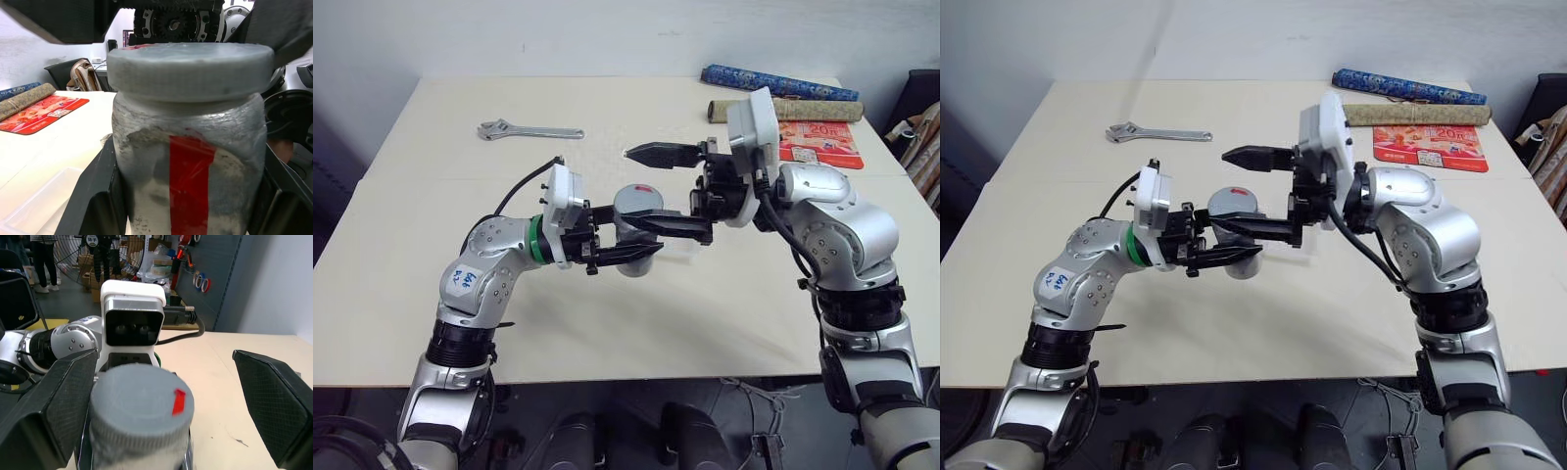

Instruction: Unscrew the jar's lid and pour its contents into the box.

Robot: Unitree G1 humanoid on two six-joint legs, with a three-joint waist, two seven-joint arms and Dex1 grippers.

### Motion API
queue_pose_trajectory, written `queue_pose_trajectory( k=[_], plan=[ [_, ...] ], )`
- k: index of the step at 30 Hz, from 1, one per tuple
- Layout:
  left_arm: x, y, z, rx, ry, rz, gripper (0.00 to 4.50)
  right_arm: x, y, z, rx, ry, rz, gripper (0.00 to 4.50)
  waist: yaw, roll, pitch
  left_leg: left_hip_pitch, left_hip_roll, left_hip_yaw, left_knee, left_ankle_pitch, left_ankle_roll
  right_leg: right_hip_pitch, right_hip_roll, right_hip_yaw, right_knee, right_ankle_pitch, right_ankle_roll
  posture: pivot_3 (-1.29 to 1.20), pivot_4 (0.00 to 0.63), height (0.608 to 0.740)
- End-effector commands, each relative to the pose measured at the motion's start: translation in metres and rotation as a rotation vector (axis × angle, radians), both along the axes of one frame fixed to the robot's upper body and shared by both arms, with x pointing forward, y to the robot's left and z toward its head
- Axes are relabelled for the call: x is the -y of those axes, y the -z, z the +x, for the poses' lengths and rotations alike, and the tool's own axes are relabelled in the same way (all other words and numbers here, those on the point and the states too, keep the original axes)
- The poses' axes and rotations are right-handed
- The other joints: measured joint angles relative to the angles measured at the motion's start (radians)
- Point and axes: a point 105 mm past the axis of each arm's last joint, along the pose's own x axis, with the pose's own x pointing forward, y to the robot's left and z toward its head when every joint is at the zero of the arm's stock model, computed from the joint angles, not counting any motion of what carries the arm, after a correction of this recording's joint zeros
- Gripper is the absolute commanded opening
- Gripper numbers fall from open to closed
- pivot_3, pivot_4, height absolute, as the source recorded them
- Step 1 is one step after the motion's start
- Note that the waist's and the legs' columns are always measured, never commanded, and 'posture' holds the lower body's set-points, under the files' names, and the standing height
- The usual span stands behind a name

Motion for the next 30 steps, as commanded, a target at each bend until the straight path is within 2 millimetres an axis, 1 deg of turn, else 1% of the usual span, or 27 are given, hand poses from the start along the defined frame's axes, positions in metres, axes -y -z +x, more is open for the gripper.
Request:
queue_pose_trajectory(
  k=[1, 8, 11, 13, 19, 23, 27, 30],
  plan=[
    [0.004, -0.013, -0.015, 0.085, 0.072, -0.025, 2.35, 0.029, -0.003, 0.016, -0.007, 0.128, 0.031, 4.47, 0.0, 0.0, 0.0, 0.0, 0.0, 0.0, 0.0, 0.0, 0.0, 0.0, 0.0, 0.0, 0.0, 0.0, 0.0, 0.0, 0.15, 0.74],
    [0.003, -0.012, -0.013, 0.089, 0.064, -0.026, 2.35, 0.047, -0.001, 0.016, -0.022, 0.167, 0.032, 4.47, 0.002, 0.0, 0.0, 0.0, 0.0, 0.0, 0.0, 0.0, 0.0, 0.0, 0.0, 0.0, 0.0, 0.0, 0.0, 0.0, 0.15, 0.74],
    [0.002, -0.012, -0.011, 0.092, 0.057, -0.026, 2.35, 0.046, -0.01, 0.009, -0.032, 0.126, 0.07, 4.47, 0.002, 0.0, 0.0, 0.0, 0.0, 0.0, 0.0, 0.0, 0.0, 0.0, 0.0, 0.0, -0.001, 0.0, 0.0, 0.0, 0.15, 0.74],
    [0.002, -0.011, -0.011, 0.094, 0.053, -0.026, 2.35, 0.041, -0.013, 0.0, -0.046, 0.069, 0.074, 4.47, 0.0, 0.0, 0.0, 0.0, 0.0, 0.0, 0.0, 0.0, 0.0, 0.0, 0.0, 0.0, 0.0, 0.0, 0.0, 0.0, 0.15, 0.74],
    [0.004, -0.009, -0.009, 0.094, 0.047, -0.026, 2.35, 0.024, -0.013, -0.024, -0.109, -0.073, 0.042, 4.47, 0.001, 0.0, 0.0, 0.0, 0.001, 0.0, 0.0, 0.0, 0.0, 0.0, 0.0, 0.0, 0.0, 0.0, 0.0, 0.0, 0.15, 0.74],
    [0.005, -0.008, -0.009, 0.094, 0.045, -0.023, 2.35, 0.015, -0.021, -0.028, -0.115, -0.097, 0.064, 4.47, 0.001, 0.0, 0.0, 0.0, 0.001, 0.0, 0.0, 0.0, 0.0, 0.0, 0.0, 0.0, 0.0, 0.0, 0.0, 0.0, 0.15, 0.74],
    [0.007, -0.005, -0.008, 0.096, 0.046, -0.009, 2.35, -0.001, -0.017, -0.028, -0.094, -0.087, 0.02, 4.47, 0.001, 0.0, 0.0, 0.0, 0.001, 0.0, 0.0, 0.0, 0.0, 0.0, 0.0, 0.0, 0.0, 0.0, 0.0, 0.0, 0.15, 0.74],
    [0.008, -0.005, -0.009, 0.097, 0.049, -0.008, 2.35, -0.009, -0.014, -0.025, -0.077, -0.071, 0.002, 4.47, 0.0, 0.0, 0.0, 0.0, 0.001, 0.0, 0.0, 0.0, 0.0, 0.0, 0.0, 0.0, 0.0, 0.0, 0.0, 0.0, 0.15, 0.74]
  ],
)
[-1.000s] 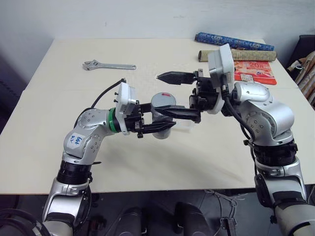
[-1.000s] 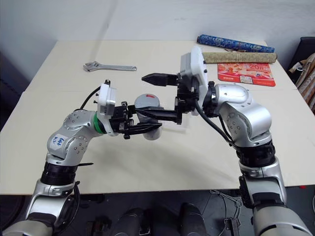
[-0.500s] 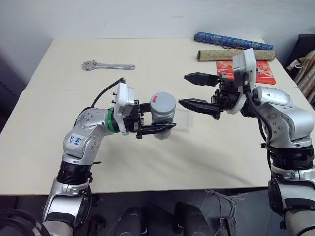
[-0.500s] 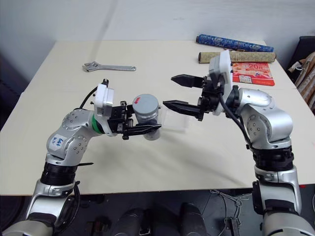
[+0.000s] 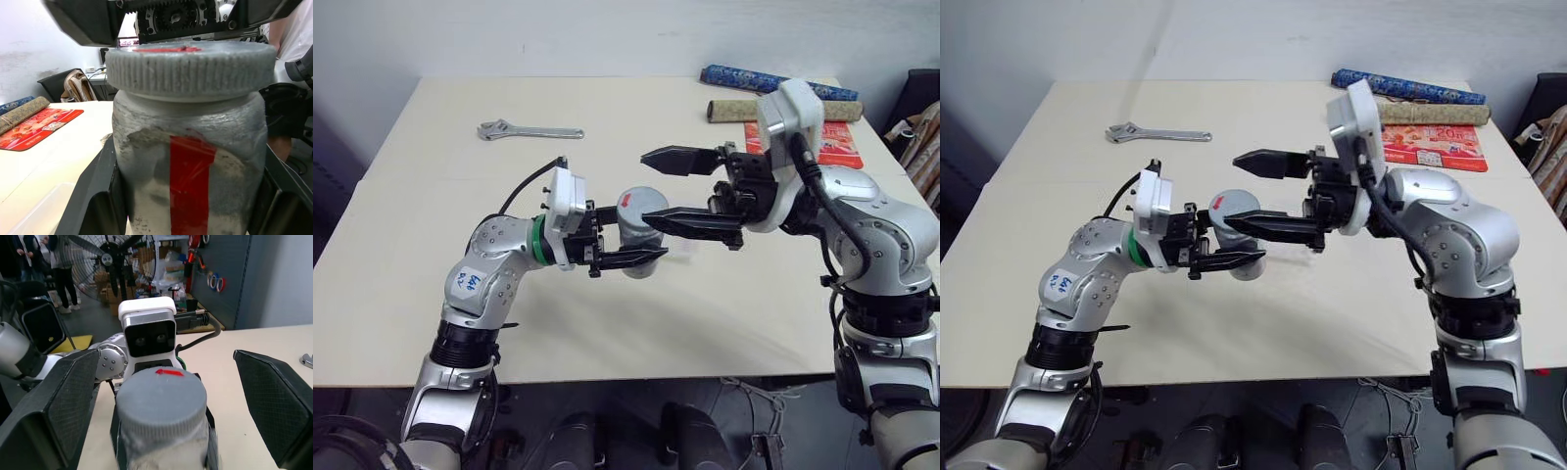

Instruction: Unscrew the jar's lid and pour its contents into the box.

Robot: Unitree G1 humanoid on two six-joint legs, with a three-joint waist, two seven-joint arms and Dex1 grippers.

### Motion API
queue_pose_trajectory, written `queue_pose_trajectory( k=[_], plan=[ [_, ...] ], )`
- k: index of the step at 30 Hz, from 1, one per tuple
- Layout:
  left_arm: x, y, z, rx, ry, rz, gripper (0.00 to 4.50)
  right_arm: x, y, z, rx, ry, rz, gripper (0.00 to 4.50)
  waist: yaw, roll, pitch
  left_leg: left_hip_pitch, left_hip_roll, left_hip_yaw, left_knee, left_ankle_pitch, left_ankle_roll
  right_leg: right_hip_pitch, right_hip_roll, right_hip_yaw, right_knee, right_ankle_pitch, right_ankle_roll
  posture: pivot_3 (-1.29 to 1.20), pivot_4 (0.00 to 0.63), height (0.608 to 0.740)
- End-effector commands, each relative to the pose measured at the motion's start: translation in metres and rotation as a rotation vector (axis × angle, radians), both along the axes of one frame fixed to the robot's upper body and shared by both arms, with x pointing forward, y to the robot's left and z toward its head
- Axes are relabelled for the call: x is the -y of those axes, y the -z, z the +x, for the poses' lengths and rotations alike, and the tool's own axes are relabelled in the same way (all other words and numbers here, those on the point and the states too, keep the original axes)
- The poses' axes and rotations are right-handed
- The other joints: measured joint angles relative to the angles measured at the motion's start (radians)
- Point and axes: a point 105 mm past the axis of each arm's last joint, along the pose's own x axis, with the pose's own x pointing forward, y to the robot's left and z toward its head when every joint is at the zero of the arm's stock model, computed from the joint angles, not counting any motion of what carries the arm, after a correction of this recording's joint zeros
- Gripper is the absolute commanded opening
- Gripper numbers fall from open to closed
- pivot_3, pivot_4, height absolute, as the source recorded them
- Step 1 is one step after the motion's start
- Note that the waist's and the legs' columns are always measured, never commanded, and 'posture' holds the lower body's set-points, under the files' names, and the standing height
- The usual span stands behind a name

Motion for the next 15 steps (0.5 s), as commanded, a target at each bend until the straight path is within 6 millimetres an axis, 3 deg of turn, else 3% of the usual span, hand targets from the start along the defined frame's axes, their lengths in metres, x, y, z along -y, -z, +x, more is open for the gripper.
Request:
queue_pose_trajectory(
  k=[1, 10, 13, 15],
  plan=[
    [0.0028, -0.0035, -0.0037, 0.03, 0.015, -0.006, 2.35, -0.0091, -0.0048, -0.004, 0.069, 0.005, -0.019, 4.47, 0.0, 0.0, 0.0, 0.0, 0.0, 0.0, 0.0, 0.0, 0.0, 0.0, 0.0, 0.0, 0.0, 0.0, 0.0, 0.0, 0.15, 0.74],
    [0.0027, -0.0037, -0.0049, 0.027, 0.015, -0.004, 2.35, -0.0119, -0.0008, -0.0026, 0.101, 0.004, -0.032, 4.47, 0.0, 0.0, 0.0, 0.0, 0.0, 0.0, 0.0, 0.0, 0.0, 0.0, 0.0, 0.0, 0.0, 0.0, 0.0, 0.0, 0.15, 0.74],
    [0.0028, -0.0039, -0.0049, 0.027, 0.014, -0.005, 2.35, -0.0126, -0.0029, -0.0034, 0.107, -0.003, -0.01, 3.86, 0.0, 0.0, 0.0, 0.0, 0.0, 0.0, 0.0, 0.0, 0.0, 0.0, 0.0, 0.0, 0.0, 0.0, 0.0, 0.0, 0.15, 0.74],
    [0.0028, -0.0041, -0.0048, 0.027, 0.013, -0.006, 2.35, -0.0131, -0.0029, -0.0043, 0.106, -0.011, -0.007, 3.18, 0.0, 0.0, 0.0, 0.0, 0.0, 0.0, 0.0, 0.0, 0.0, 0.0, 0.0, 0.0, 0.0, 0.0, 0.0, 0.0, 0.15, 0.74]
  ],
)
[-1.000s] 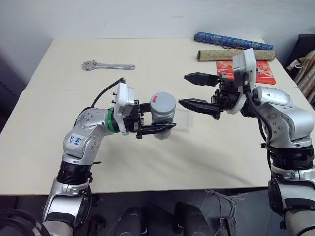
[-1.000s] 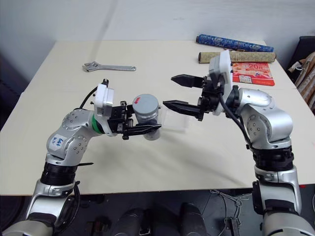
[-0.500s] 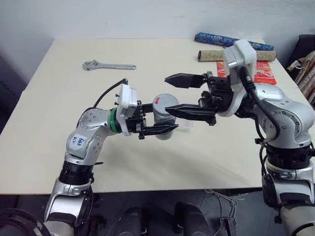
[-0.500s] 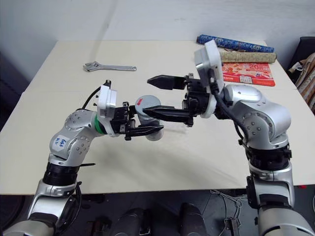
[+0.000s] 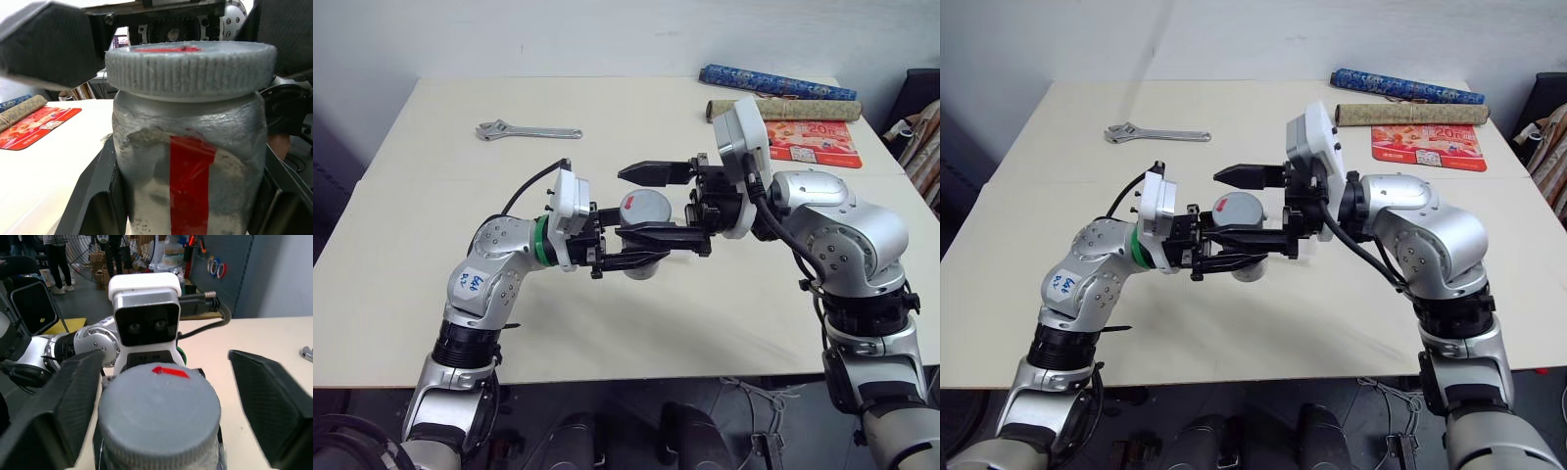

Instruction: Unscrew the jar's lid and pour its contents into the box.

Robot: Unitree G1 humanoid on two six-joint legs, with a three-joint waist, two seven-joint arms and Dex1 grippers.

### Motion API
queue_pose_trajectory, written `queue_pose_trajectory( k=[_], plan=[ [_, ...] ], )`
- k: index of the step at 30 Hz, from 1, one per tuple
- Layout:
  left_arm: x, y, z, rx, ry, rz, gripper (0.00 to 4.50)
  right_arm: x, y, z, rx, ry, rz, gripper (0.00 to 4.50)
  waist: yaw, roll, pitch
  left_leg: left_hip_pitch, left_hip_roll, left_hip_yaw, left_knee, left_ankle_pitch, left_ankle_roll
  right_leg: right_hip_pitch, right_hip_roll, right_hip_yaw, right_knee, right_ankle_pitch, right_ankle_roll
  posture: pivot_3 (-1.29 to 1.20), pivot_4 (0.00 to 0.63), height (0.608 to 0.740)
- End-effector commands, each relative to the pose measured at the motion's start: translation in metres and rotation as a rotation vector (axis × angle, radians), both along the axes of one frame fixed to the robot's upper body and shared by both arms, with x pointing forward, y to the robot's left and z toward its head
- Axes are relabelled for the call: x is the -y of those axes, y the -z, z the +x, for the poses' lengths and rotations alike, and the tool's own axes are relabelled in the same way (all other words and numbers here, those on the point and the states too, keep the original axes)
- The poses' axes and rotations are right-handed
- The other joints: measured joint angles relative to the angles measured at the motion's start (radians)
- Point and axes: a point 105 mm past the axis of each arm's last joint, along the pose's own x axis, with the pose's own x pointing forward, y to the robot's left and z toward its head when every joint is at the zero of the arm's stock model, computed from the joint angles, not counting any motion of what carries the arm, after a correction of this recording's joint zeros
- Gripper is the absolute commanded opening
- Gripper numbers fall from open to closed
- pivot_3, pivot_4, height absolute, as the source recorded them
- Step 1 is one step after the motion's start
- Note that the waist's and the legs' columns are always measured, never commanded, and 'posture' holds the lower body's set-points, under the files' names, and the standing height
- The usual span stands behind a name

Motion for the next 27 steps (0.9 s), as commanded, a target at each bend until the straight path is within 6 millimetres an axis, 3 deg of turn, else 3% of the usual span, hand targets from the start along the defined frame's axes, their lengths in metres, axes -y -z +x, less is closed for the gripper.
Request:
queue_pose_trajectory(
  k=[1, 2, 6, 9, 12, 16, 18, 19, 22, 25, 27],
  plan=[
    [0.002, -0.005, -0.005, 0.03, 0.014, -0.011, 2.35, 0.0, -0.012, -0.007, 0.058, -0.027, 0.033, 2.79, 0.0, 0.0, 0.0, 0.0, 0.0, 0.0, 0.0, 0.0, 0.0, 0.0, 0.0, 0.0, 0.0, 0.0, 0.0, 0.0, 0.15, 0.74],
    [0.001, -0.005, -0.005, 0.031, 0.013, -0.011, 2.35, 0.0, -0.013, -0.008, 0.056, -0.036, 0.04, 2.54, 0.0, 0.0, 0.0, 0.0, 0.0, 0.0, 0.0, 0.0, 0.0, 0.0, 0.0, 0.0, 0.0, 0.0, 0.0, 0.0, 0.15, 0.74],
    [0.0, -0.006, -0.004, 0.035, 0.01, -0.009, 2.35, 0.004, -0.019, -0.012, -0.07, -0.09, 0.138, 2.54, 0.0, 0.0, 0.0, 0.0, 0.0, 0.0, 0.0, 0.0, 0.0, 0.0, 0.0, 0.0, 0.0, 0.0, 0.0, 0.0, 0.15, 0.74],
    [-0.004, -0.004, -0.001, 0.062, -0.001, 0.009, 2.35, 0.026, -0.037, -0.013, -0.325, -0.168, 0.295, 2.54, 0.002, 0.0, 0.0, 0.0, 0.0, 0.0, 0.0, 0.0, 0.0, 0.0, 0.0, 0.0, 0.0, 0.0, 0.0, 0.0, 0.15, 0.74],
    [-0.009, -0.006, 0.002, 0.081, -0.016, 0.005, 2.35, 0.056, -0.042, 0.003, -0.418, -0.066, 0.396, 2.54, 0.003, 0.0, 0.0, 0.0, 0.0, -0.001, 0.0, 0.0, 0.001, 0.001, -0.001, 0.0, 0.0, 0.0, 0.0, 0.0, 0.15, 0.74],
    [-0.019, -0.01, 0.012, 0.113, -0.07, -0.001, 2.35, 0.11, -0.013, 0.045, -0.276, 0.37, 0.41, 2.54, 0.004, 0.0, 0.0, 0.0, -0.001, -0.001, 0.0, -0.001, 0.001, 0.001, 0.0, -0.001, -0.001, 0.0, 0.0, 0.0, 0.15, 0.74],
    [-0.025, -0.011, 0.018, 0.114, -0.099, 0.002, 2.35, 0.141, 0.013, 0.06, -0.178, 0.567, 0.324, 2.54, 0.003, 0.0, 0.0, 0.0, -0.002, 0.001, 0.0, -0.001, 0.001, 0.0, -0.001, 0.001, -0.002, 0.0, 0.0, 0.0, 0.15, 0.74],
    [-0.027, -0.011, 0.019, 0.113, -0.105, 0.003, 2.35, 0.149, 0.02, 0.062, -0.146, 0.61, 0.286, 2.54, 0.003, 0.0, 0.0, 0.0, -0.002, 0.002, -0.001, -0.001, 0.001, 0.0, -0.001, 0.001, -0.002, 0.001, 0.001, 0.0, 0.15, 0.74],
    [-0.036, -0.012, 0.031, 0.072, -0.154, 0.002, 2.35, 0.211, 0.078, 0.071, -0.011, 0.85, 0.143, 2.54, 0.003, 0.0, 0.0, 0.0, -0.001, 0.002, -0.001, -0.001, 0.001, 0.0, 0.0, 0.001, -0.002, 0.001, 0.001, 0.0, 0.15, 0.74],
    [-0.043, -0.015, 0.043, 0.015, -0.208, -0.022, 2.35, 0.241, 0.122, 0.07, 0.017, 0.96, 0.021, 2.54, 0.0, 0.0, 0.0, 0.001, -0.001, 0.003, -0.001, 0.0, 0.002, 0.001, 0.0, 0.001, -0.002, 0.001, 0.002, 0.0, 0.15, 0.74],
    [-0.045, -0.017, 0.049, -0.013, -0.233, -0.033, 2.35, 0.255, 0.141, 0.071, 0.028, 1.029, -0.017, 2.54, -0.002, 0.0, 0.0, 0.001, -0.001, 0.003, -0.001, 0.001, 0.002, 0.001, 0.0, 0.002, -0.002, 0.001, 0.002, 0.0, 0.15, 0.74]
  ],
)
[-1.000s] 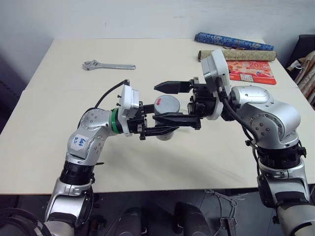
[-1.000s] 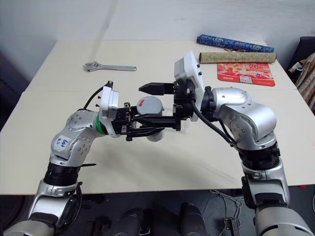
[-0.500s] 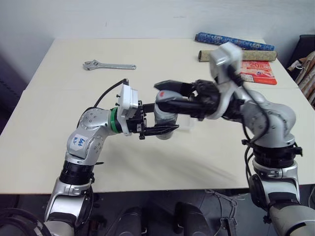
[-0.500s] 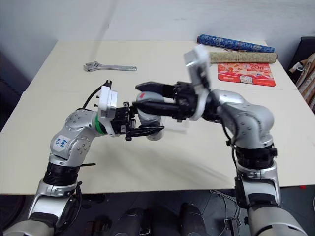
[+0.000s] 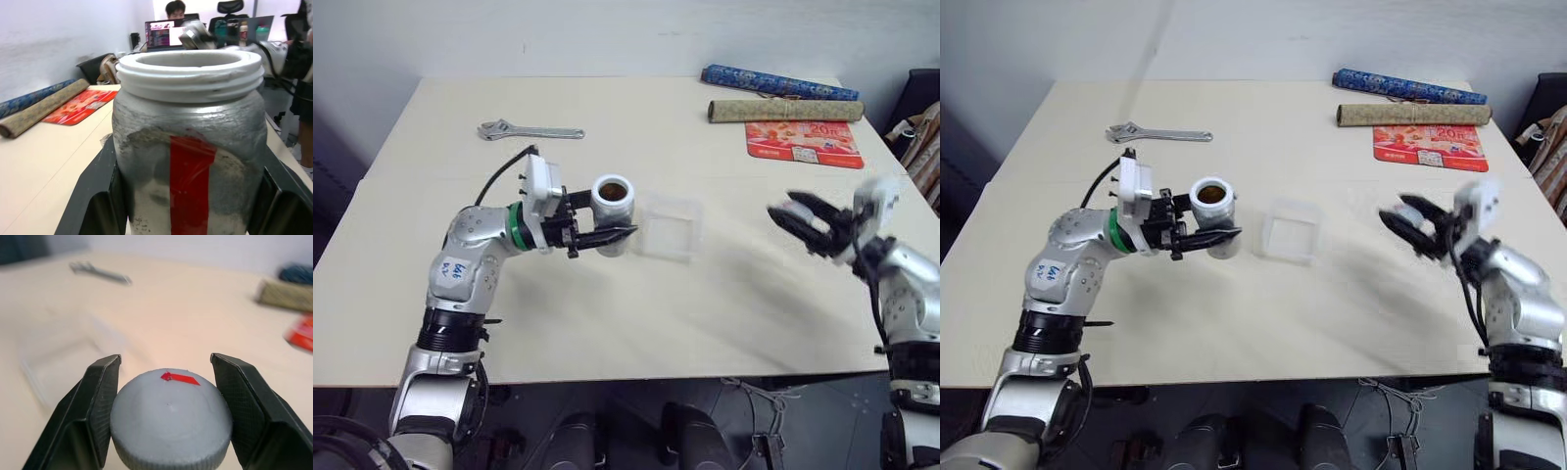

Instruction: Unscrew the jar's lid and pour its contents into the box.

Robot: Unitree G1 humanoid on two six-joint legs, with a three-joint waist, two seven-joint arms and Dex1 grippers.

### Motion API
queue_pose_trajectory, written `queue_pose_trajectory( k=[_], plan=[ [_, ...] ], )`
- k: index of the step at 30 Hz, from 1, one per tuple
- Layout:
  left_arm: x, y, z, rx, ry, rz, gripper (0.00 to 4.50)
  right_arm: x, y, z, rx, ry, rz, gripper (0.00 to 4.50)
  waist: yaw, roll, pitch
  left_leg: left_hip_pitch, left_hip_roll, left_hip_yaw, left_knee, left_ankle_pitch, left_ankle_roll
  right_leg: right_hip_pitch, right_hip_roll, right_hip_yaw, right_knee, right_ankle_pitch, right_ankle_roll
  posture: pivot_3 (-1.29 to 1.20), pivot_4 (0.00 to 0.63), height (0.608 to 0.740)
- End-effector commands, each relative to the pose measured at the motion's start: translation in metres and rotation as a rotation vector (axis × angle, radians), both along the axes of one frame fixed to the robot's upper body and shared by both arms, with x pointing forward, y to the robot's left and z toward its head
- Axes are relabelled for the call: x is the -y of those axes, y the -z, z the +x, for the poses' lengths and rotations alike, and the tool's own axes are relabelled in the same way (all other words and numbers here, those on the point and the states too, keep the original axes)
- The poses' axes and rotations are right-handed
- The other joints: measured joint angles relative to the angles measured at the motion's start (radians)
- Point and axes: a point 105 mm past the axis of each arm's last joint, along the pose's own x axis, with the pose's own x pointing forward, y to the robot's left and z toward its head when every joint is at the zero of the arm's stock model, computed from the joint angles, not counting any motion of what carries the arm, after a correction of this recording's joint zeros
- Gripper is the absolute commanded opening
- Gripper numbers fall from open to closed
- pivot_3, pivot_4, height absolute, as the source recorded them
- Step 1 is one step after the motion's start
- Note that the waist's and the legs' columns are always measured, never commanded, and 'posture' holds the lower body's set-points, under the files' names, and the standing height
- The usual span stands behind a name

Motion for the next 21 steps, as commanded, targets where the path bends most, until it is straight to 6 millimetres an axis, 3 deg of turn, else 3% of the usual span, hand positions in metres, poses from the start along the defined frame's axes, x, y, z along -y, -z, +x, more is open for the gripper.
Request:
queue_pose_trajectory(
  k=[1, 3, 6, 7, 10, 11, 17, 21],
  plan=[
    [-0.003, -0.014, 0.008, -0.003, -0.038, -0.032, 2.35, 0.021, 0.013, -0.001, 0.043, 0.08, -0.083, 2.54, -0.004, 0.0, 0.0, 0.0, 0.0, 0.0, 0.0, 0.001, 0.0, 0.0, 0.0, 0.0, 0.0, 0.0, 0.0, 0.0, 0.15, 0.74],
    [-0.004, -0.017, 0.013, -0.02, -0.057, -0.04, 2.35, 0.03, 0.023, -0.004, 0.004, 0.112, -0.043, 2.54, -0.01, 0.0, 0.0, 0.001, 0.001, 0.0, 0.0, 0.001, -0.001, 0.001, 0.0, 0.001, 0.0, 0.0, 0.001, 0.0, 0.15, 0.74],
    [-0.004, -0.02, 0.018, -0.043, -0.073, -0.037, 2.35, 0.037, 0.022, -0.007, 0.014, 0.139, 0.005, 2.54, -0.015, 0.0, 0.0, 0.001, 0.001, 0.0, 0.0, 0.003, -0.002, 0.001, 0.0, 0.001, 0.001, 0.0, 0.0, 0.0, 0.15, 0.74],
    [-0.004, -0.018, 0.025, -0.069, -0.106, -0.012, 2.35, 0.037, 0.018, -0.009, 0.028, 0.136, 0.021, 3.24, -0.017, 0.0, 0.0, 0.001, 0.001, 0.0, 0.0, 0.003, -0.002, 0.001, 0.0, 0.001, 0.002, 0.0, 0.0, 0.0, 0.15, 0.74],
    [-0.003, -0.021, 0.033, -0.045, -0.141, 0.022, 2.35, 0.033, -0.001, -0.021, 0.088, 0.098, 0.01, 4.16, -0.019, 0.0, 0.0, 0.002, 0.001, -0.001, 0.0, 0.004, -0.002, 0.001, 0.0, 0.001, 0.002, 0.0, 0.0, 0.0, 0.15, 0.74],
    [-0.002, -0.023, 0.036, -0.024, -0.149, 0.034, 2.35, 0.027, -0.01, -0.026, 0.109, 0.067, 0.001, 4.44, -0.018, 0.0, 0.0, 0.002, 0.001, -0.001, 0.0, 0.004, -0.002, 0.001, 0.0, 0.001, 0.002, 0.0, 0.0, 0.0, 0.15, 0.74],
    [-0.002, -0.029, 0.059, 0.095, -0.23, 0.13, 2.35, -0.027, -0.06, -0.066, 0.179, -0.137, -0.037, 4.44, -0.004, 0.001, 0.0, 0.001, 0.001, -0.002, 0.0, 0.003, -0.003, 0.001, 0.0, 0.001, 0.002, 0.0, 0.0, 0.0, 0.15, 0.74],
    [0.012, -0.03, 0.072, 0.221, -0.274, 0.265, 2.35, -0.052, -0.072, -0.088, 0.166, -0.214, -0.092, 4.44, 0.008, 0.001, 0.0, 0.001, 0.002, -0.002, 0.0, 0.003, -0.003, 0.0, 0.0, 0.0, 0.001, 0.0, 0.0, 0.0, 0.15, 0.74]
  ],
)
